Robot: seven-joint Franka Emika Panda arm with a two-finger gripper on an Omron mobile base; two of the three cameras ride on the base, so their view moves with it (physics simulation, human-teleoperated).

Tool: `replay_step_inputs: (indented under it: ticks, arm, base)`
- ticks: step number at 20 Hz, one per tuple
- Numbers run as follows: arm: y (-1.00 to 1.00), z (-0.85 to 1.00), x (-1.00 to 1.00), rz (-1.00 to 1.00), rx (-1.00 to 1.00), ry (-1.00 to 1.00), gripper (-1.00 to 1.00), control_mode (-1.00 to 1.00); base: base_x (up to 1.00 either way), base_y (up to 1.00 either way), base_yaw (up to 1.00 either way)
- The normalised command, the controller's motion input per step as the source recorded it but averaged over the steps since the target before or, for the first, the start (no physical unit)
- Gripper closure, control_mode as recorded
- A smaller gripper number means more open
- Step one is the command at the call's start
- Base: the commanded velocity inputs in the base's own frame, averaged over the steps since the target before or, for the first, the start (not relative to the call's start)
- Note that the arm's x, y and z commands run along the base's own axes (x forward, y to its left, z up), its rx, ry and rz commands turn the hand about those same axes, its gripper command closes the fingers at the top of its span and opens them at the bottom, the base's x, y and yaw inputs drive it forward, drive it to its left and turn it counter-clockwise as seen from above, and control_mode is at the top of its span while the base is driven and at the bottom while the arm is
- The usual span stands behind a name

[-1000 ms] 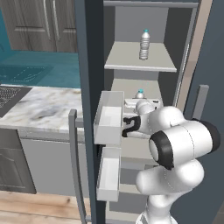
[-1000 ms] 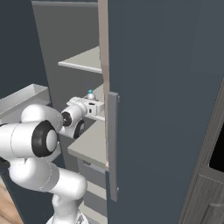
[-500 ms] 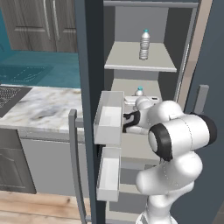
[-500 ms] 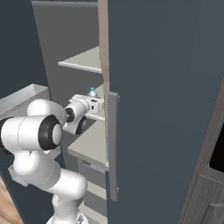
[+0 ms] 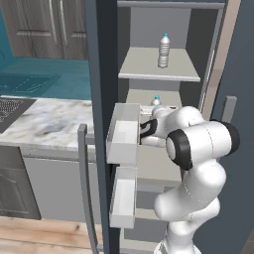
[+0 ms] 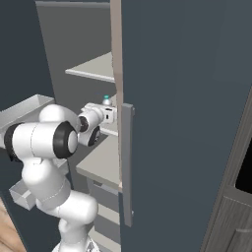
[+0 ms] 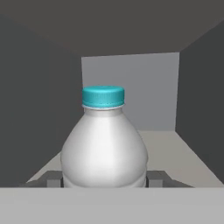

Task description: Take the bottled waters from the counter and place them in the freezer to freeze. Close the freezer door after placing the bottles.

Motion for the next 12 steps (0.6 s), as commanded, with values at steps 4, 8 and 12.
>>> replay_step_inputs:
  ticks: [4,8,12]
  arm:
    - [-0.07,-0.06,0.22,0.00,0.00,0.00,1.00,-1.00]
    - [-0.06,-0.13,0.13,0.00,0.00,0.00,1.00,-1.00]
    - [-0.05,-0.19,0.13,0.00,0.00,0.00,1.00,-1.00]
  base:
    - [0.00,0.00,0.00]
    - [0.00,0.00,0.00]
    - [0.00,0.00,0.00]
